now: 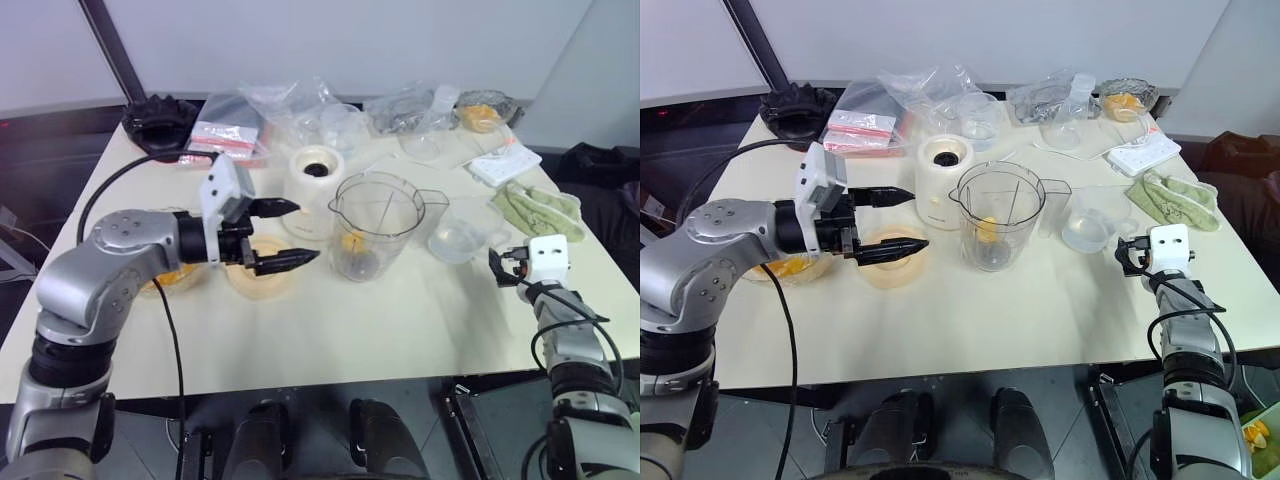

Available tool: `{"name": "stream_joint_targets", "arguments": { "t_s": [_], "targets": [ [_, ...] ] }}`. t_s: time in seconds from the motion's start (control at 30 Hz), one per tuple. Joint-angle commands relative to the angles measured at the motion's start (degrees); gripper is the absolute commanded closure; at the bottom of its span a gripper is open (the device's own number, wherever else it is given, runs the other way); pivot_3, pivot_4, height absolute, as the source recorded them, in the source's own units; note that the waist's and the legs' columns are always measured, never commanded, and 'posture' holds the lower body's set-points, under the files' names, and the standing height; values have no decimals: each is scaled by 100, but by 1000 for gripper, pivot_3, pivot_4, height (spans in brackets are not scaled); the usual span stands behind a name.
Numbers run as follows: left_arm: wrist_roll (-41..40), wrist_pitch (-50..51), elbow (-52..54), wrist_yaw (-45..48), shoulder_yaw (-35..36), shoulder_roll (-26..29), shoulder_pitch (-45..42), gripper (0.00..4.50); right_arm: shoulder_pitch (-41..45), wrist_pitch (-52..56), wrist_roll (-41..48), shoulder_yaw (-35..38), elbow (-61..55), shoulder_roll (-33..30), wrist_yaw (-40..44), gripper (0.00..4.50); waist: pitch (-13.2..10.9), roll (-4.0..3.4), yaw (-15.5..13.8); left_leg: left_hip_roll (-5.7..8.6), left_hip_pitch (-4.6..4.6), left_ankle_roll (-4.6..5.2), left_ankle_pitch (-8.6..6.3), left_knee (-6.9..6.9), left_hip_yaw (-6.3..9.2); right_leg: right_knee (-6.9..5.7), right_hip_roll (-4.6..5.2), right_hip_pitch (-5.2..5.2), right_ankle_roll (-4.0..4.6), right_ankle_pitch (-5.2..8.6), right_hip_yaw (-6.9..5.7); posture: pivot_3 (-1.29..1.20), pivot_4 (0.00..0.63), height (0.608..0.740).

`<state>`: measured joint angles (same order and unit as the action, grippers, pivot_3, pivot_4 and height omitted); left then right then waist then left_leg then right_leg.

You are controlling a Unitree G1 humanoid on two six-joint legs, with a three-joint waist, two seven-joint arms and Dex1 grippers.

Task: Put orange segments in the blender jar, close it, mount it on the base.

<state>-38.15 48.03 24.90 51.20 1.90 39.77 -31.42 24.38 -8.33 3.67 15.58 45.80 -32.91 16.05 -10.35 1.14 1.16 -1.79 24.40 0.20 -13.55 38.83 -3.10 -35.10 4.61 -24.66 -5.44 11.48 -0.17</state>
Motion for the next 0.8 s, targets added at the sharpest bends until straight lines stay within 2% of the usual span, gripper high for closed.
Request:
{"name": "stream_joint_targets", "arguments": {
  "t_s": [0.03,0.3,0.43,0.47,0.5,0.7,0.73,0.8],
  "targets": [
    [-121,-18,124,-45,91,42,-109,72,370,-330,-34,7,377,-98,-104,177,0,-1,3,0,0,0,0,0,0,0,0,0,0,0,0,0,150,740],
    [-319,116,287,36,119,306,-19,72,1323,-585,-25,-33,1519,-5,-430,177,-6,-3,19,0,0,0,0,-1,1,0,-1,0,0,0,0,0,150,740],
    [-342,139,303,-73,144,359,-39,72,1522,-661,-43,-59,1836,-5,-537,177,-6,-3,26,0,0,0,0,-3,2,0,-3,0,0,0,0,0,150,740],
    [-345,149,316,-104,149,363,-40,0,1542,-683,-34,-51,1871,-6,-562,719,-6,-2,29,0,0,0,0,-3,2,0,-2,0,0,0,0,0,150,740],
    [-384,186,349,-156,179,354,-28,0,1562,-701,-19,-44,1890,2,-561,982,-6,-3,33,0,0,0,0,-4,2,1,-2,0,0,0,0,0,150,740],
    [-569,329,445,-292,264,419,9,0,1562,-781,30,-43,1912,95,-540,4076,-7,-4,-6,1,2,0,0,-5,3,2,-1,0,-2,2,1,0,150,740],
    [-588,338,431,-300,268,441,-17,0,1557,-774,58,-31,1915,111,-529,4460,-7,-5,-1,1,1,0,0,-5,3,2,-1,1,-2,1,1,0,150,740],
    [-630,355,404,-311,277,482,-59,0,1555,-743,126,10,1948,137,-517,4460,-7,-4,-20,1,-2,0,0,-4,4,2,-1,5,-2,1,1,0,150,740]
  ]
}}
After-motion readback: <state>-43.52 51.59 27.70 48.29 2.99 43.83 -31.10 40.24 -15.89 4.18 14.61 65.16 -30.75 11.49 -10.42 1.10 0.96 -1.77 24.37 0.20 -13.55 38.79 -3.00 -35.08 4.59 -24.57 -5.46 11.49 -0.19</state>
